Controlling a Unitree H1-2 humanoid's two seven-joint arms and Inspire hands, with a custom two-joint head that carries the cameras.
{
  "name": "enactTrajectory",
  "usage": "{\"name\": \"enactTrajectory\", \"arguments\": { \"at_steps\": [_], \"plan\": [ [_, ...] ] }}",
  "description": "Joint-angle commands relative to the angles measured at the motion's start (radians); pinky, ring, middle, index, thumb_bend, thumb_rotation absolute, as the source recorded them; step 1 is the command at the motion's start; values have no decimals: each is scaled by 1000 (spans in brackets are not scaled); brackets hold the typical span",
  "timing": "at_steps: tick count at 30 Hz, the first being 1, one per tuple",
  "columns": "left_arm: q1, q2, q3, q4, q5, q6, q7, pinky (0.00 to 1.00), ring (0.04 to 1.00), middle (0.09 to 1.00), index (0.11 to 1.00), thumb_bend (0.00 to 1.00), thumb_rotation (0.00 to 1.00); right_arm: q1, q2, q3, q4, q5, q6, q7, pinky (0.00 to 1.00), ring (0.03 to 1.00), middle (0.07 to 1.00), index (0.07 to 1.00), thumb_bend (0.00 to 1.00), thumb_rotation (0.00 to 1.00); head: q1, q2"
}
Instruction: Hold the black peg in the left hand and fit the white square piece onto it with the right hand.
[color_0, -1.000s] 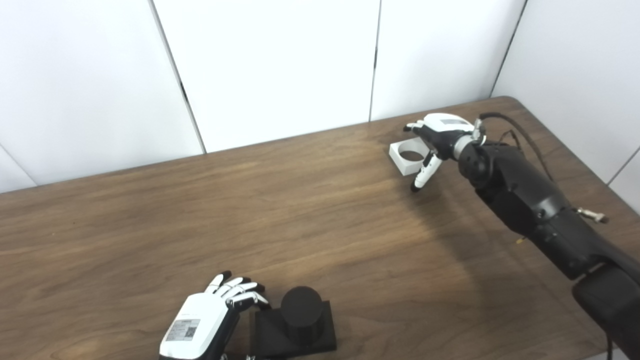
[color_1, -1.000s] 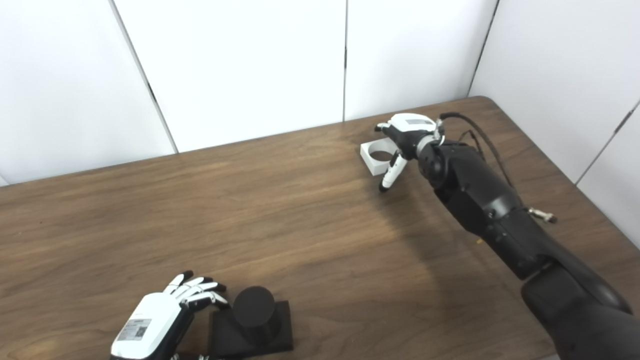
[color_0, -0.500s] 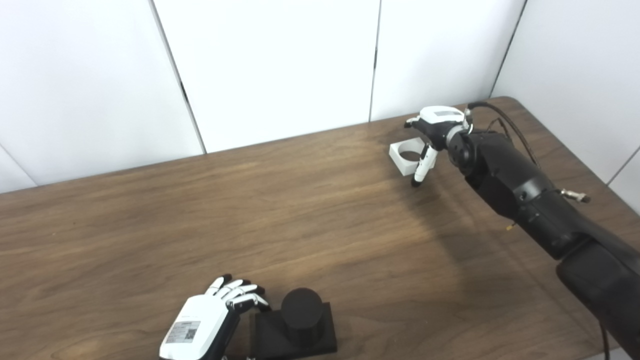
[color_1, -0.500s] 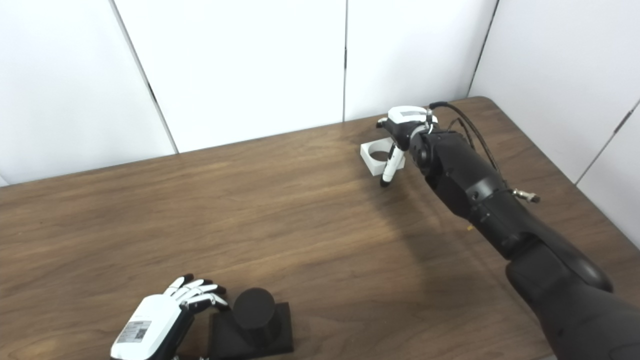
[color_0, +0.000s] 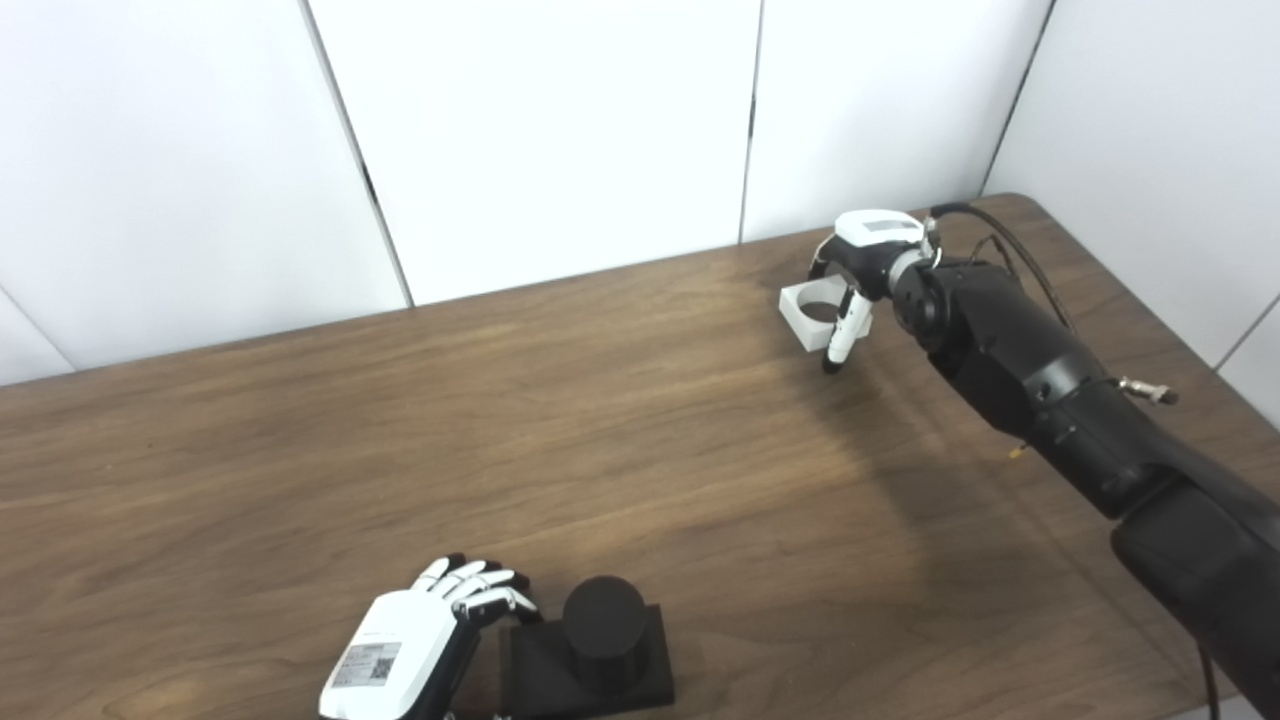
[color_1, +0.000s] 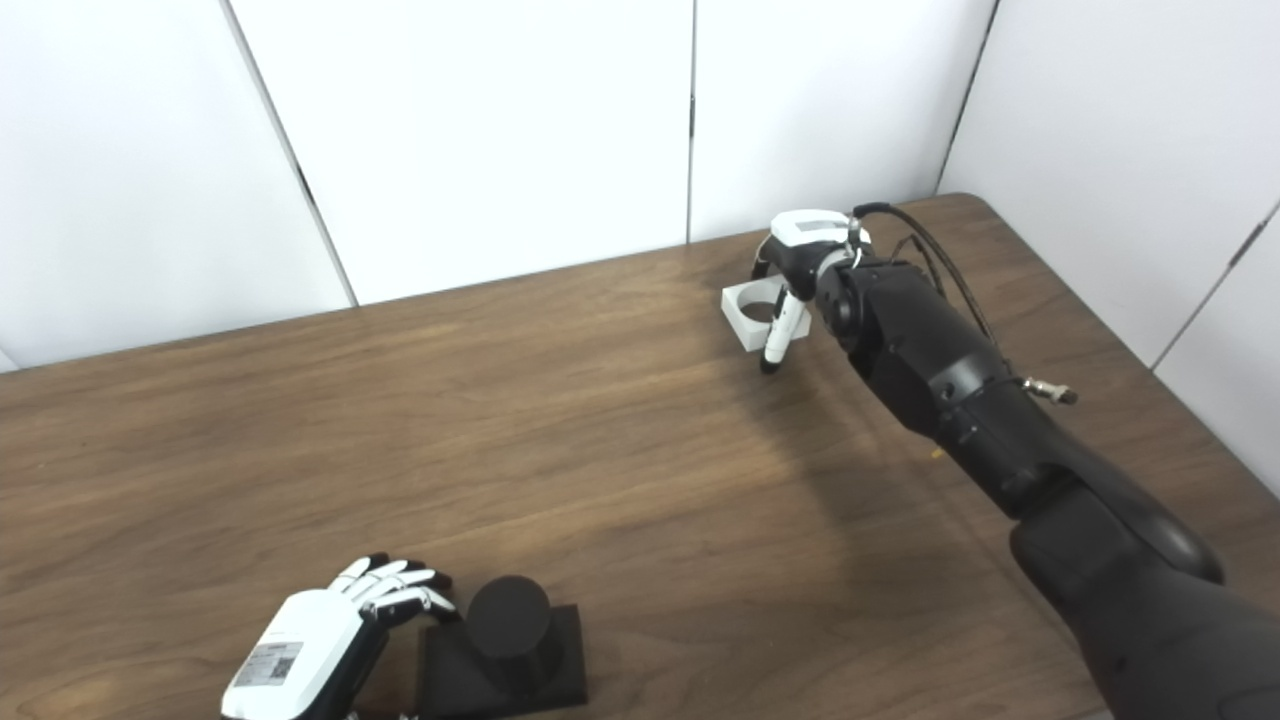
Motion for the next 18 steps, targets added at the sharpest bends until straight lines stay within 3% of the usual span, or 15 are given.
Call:
{"name": "enactTrajectory", "arguments": {
  "at_steps": [1, 11, 14, 16, 18],
  "plan": [
    [40, 31, -19, 17, 42, 8, -76, 928, 863, 809, 489, 509, 48, -18, -21, -12, -11, -6, -15, -25, 872, 920, 874, 674, 749, 132, 0, 1],
    [41, 35, -15, 14, 37, 4, -75, 928, 859, 803, 489, 510, 47, 2, -30, -14, -25, -8, -25, -30, 811, 909, 855, 712, 747, 148, 1, 9],
    [38, 34, -16, 9, 41, 10, -85, 927, 861, 805, 489, 510, 47, 8, -28, -25, -22, 4, -42, -50, 787, 895, 839, 678, 755, 127, 2, 11],
    [39, 34, -15, 5, 39, 11, -88, 926, 859, 804, 489, 510, 46, 12, -26, -34, -20, 10, -55, -62, 779, 884, 819, 532, 571, 135, 2, 12],
    [38, 35, -15, 3, 40, 8, -89, 926, 859, 803, 489, 510, 46, 17, -23, -43, -14, 17, -69, -79, 769, 869, 799, 501, 535, 135, 2, 12]
  ]
}}
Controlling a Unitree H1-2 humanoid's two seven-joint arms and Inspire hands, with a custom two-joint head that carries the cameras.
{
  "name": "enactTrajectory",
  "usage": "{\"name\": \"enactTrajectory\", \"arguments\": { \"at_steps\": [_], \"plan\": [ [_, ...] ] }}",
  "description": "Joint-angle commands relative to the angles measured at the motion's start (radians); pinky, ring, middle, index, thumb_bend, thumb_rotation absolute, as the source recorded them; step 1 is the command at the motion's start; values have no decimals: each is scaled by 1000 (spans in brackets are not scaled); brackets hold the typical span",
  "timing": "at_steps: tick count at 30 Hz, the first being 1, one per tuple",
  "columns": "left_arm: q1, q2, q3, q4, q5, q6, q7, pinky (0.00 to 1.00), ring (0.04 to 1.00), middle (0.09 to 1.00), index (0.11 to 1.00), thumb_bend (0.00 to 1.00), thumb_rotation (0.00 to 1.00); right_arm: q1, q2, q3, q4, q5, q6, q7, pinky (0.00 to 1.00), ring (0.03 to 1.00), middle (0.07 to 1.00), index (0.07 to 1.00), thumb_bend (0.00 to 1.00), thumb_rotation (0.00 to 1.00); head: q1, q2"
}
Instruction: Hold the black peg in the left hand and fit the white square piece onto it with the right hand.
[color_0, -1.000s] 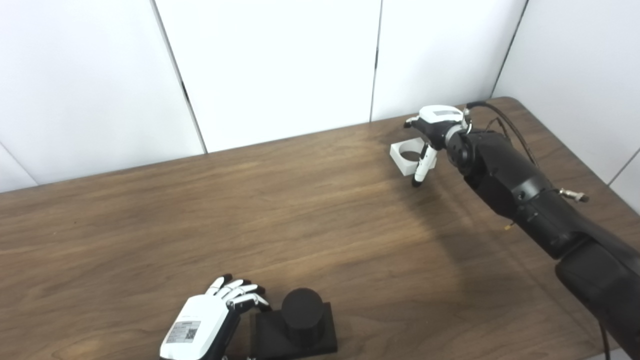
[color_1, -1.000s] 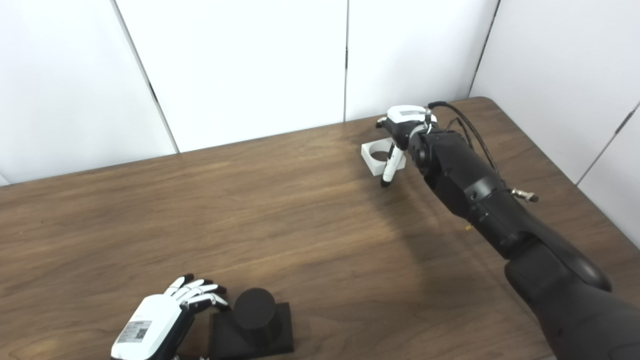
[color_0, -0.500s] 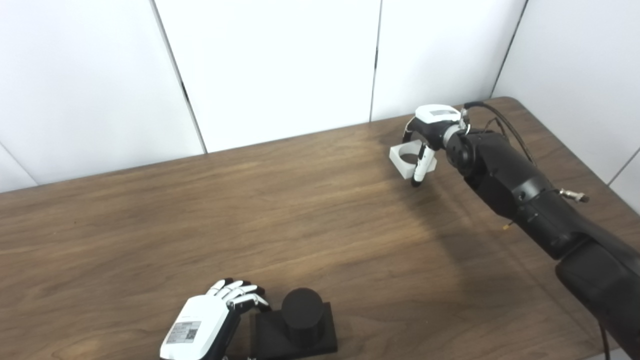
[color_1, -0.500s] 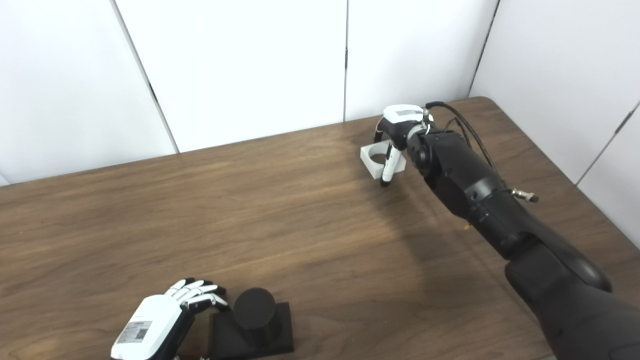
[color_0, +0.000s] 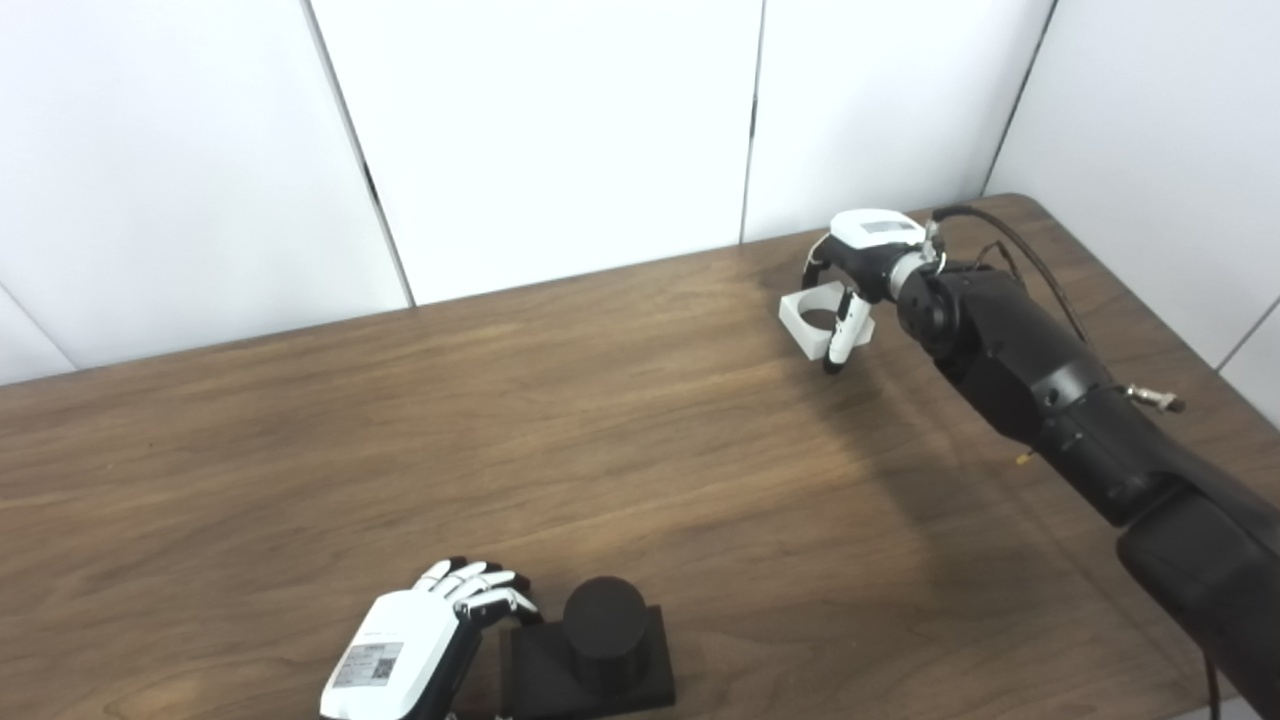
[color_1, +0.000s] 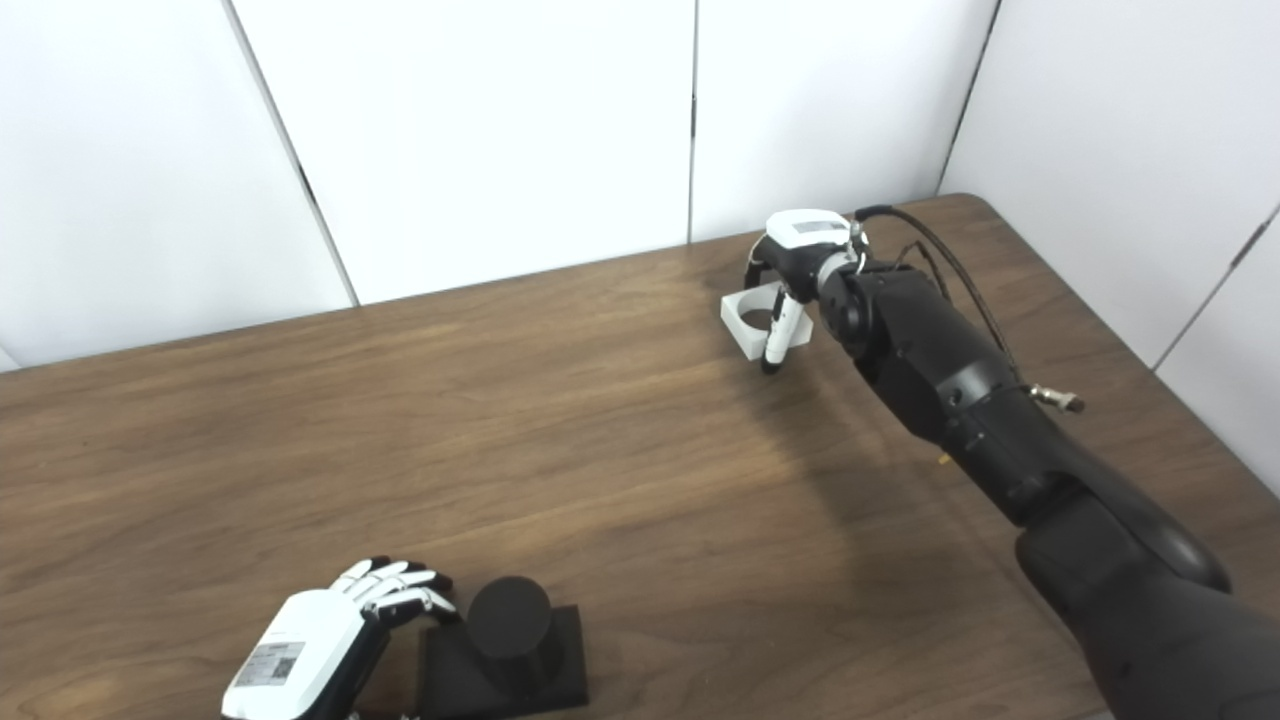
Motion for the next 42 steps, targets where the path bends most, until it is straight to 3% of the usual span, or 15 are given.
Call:
{"name": "enactTrajectory", "arguments": {
  "at_steps": [1, 10, 20, 32, 42],
  "plan": [
    [37, 35, -14, 16, 35, 3, -69, 922, 856, 801, 489, 510, 46, -9, -18, -17, 0, -2, -18, -47, 770, 857, 785, 493, 527, 132, 0, 1],
    [36, 30, -11, 14, 39, 6, -71, 922, 853, 797, 488, 510, 46, 2, -24, -6, -12, -12, -31, -40, 794, 835, 758, 485, 520, 128, 0, 1],
    [30, 16, -18, 16, 41, 13, -80, 923, 852, 796, 488, 510, 45, 56, -70, -21, -207, -1, -99, -14, 748, 805, 732, 486, 522, 128, 19, 22],
    [29, 6, -17, 19, 47, 17, -84, 932, 863, 804, 489, 508, 48, 132, -87, -47, -725, -24, -50, 267, 818, 840, 751, 486, 523, 132, 28, 44],
    [24, -8, -24, 19, 61, 33, -93, 924, 861, 803, 489, 508, 48, 69, 3, -41, -996, -75, -22, 541, 881, 849, 748, 485, 523, 133, 61, 62]
  ]
}}
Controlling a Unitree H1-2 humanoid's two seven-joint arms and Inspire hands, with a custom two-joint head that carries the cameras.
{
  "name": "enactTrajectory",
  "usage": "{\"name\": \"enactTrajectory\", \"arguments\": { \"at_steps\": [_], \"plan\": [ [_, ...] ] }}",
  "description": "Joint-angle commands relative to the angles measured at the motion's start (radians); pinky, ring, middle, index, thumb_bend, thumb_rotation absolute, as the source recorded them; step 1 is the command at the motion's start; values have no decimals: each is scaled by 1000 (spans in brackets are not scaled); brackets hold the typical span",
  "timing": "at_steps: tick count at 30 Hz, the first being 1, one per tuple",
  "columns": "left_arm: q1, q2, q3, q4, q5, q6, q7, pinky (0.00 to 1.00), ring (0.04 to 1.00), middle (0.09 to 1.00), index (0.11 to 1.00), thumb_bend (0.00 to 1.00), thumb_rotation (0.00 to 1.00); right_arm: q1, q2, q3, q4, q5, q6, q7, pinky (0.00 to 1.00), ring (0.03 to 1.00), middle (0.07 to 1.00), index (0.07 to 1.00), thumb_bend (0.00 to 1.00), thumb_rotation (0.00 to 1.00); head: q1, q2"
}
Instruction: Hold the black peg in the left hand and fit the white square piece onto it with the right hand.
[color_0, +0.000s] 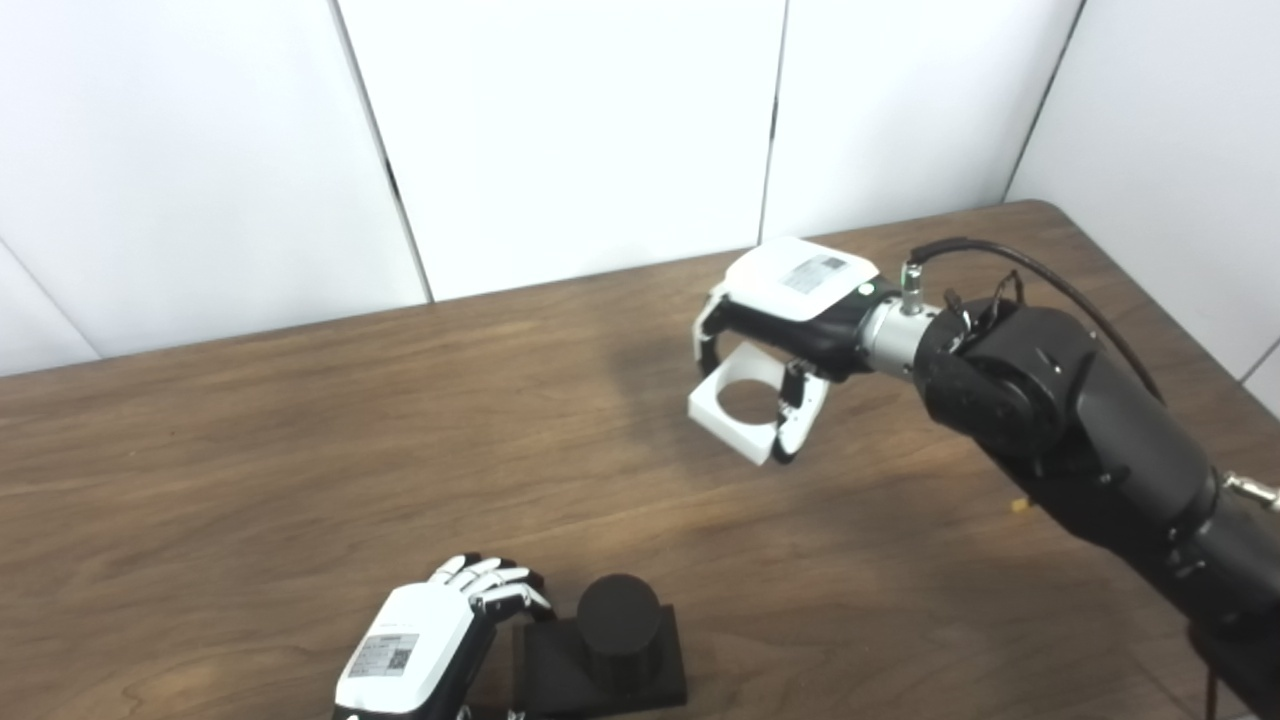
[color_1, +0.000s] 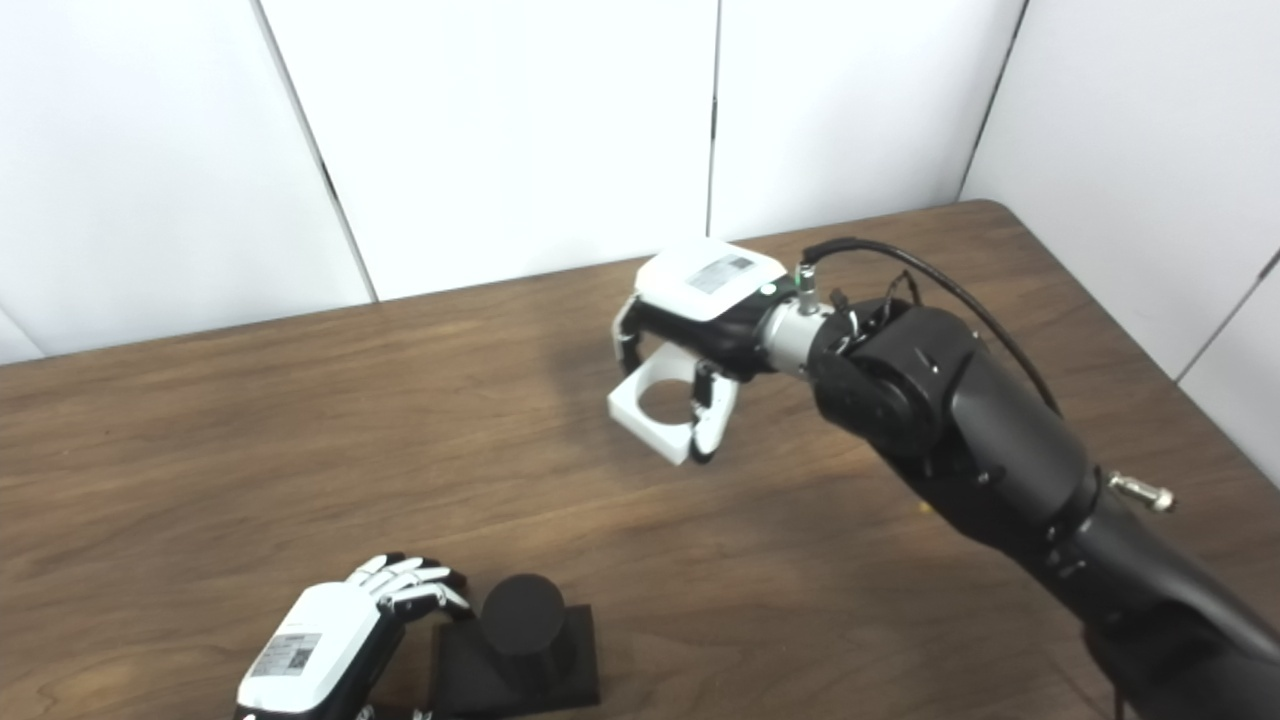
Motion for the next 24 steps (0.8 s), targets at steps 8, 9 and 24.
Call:
{"name": "enactTrajectory", "arguments": {
  "at_steps": [8, 9, 24],
  "plan": [
    [29, -1, -37, 23, 51, 26, -84, 926, 865, 807, 490, 507, 50, -116, 97, -20, -177, -32, 56, 198, 863, 835, 748, 484, 524, 135, 20, 4],
    [30, -3, -38, 25, 53, 23, -81, 925, 865, 807, 489, 508, 50, -121, 113, -21, -190, -34, 64, 217, 857, 835, 748, 484, 524, 134, 20, 4],
    [26, -21, -45, 39, 75, 23, -74, 917, 866, 808, 489, 508, 50, -122, 240, 22, -271, -75, 74, 350, 862, 843, 734, 482, 524, 134, 32, -4]
  ]
}}
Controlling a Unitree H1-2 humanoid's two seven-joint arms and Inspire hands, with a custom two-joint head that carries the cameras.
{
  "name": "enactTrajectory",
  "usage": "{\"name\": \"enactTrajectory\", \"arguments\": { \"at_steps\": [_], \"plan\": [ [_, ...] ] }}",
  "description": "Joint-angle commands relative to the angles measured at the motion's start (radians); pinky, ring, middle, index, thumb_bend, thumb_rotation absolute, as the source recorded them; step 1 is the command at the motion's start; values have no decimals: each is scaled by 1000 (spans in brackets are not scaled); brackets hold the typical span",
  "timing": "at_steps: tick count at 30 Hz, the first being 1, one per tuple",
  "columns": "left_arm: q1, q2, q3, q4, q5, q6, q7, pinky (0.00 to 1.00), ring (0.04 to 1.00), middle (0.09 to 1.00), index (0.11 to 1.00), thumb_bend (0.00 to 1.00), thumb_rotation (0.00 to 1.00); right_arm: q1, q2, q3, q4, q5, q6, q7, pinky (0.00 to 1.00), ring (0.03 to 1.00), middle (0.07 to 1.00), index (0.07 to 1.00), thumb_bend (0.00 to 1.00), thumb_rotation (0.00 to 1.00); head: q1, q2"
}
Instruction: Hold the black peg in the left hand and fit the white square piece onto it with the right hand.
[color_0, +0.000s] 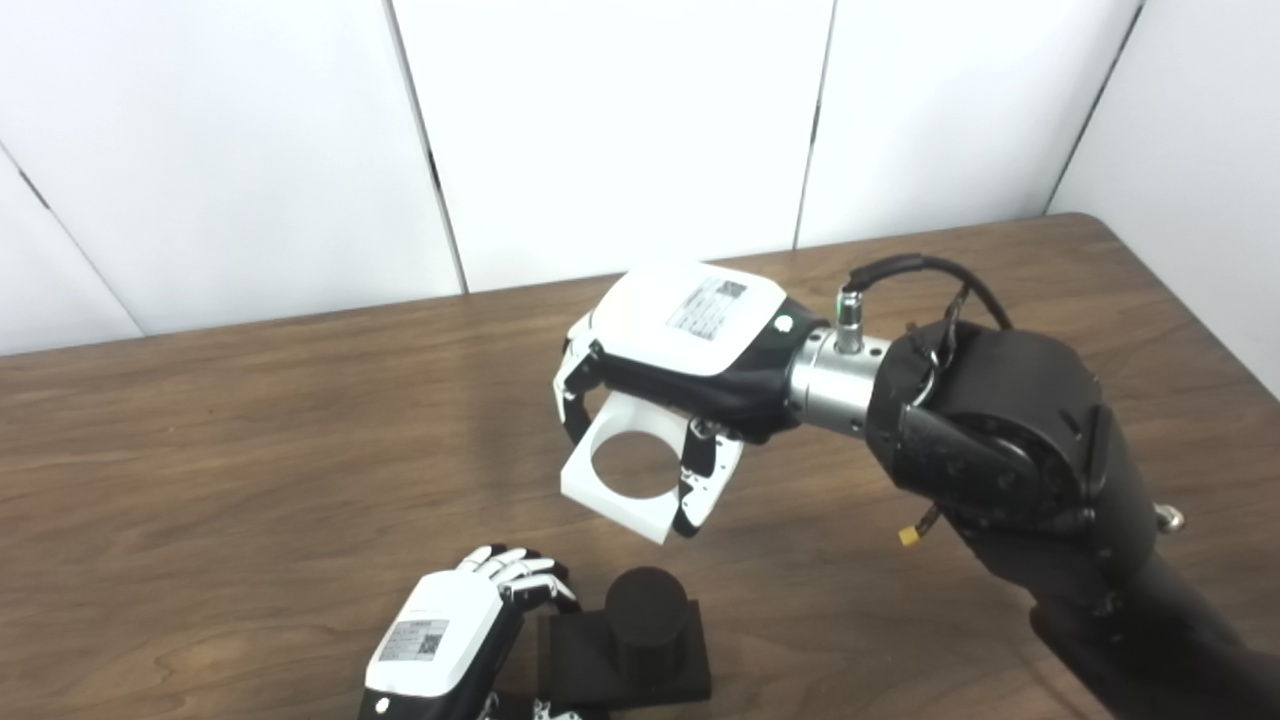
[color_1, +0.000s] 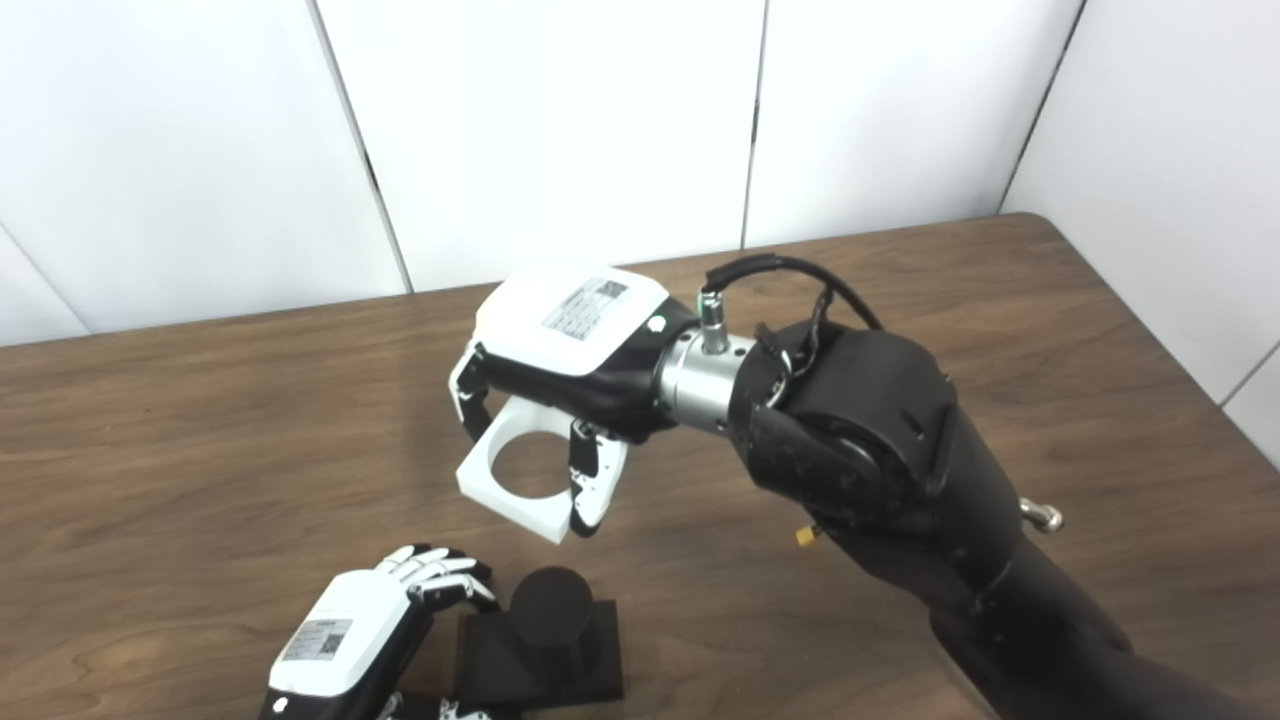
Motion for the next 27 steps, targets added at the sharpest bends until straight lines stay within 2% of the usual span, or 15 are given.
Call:
{"name": "enactTrajectory", "arguments": {
  "at_steps": [1, 11, 22, 27],
  "plan": [
    [28, 6, -31, 43, 43, 9, -60, 916, 866, 808, 490, 508, 50, -10, 5, -5, -33, -20, 16, 69, 871, 843, 735, 482, 524, 133, 4, 1],
    [22, -1, -32, 37, 43, 9, -68, 916, 866, 809, 489, 507, 50, 67, -1, 5, -33, -21, -3, 65, 895, 847, 743, 484, 522, 129, 7, 8],
    [14, -6, -34, 45, 52, 12, -74, 921, 870, 813, 490, 506, 52, 54, -8, 12, -37, -12, 10, 87, 908, 856, 744, 484, 521, 127, 11, 9],
    [13, -8, -34, 45, 52, 13, -72, 917, 866, 808, 489, 507, 51, 57, -7, 18, -38, -5, 10, 85, 884, 861, 744, 484, 522, 129, 9, 12]
  ]
}}
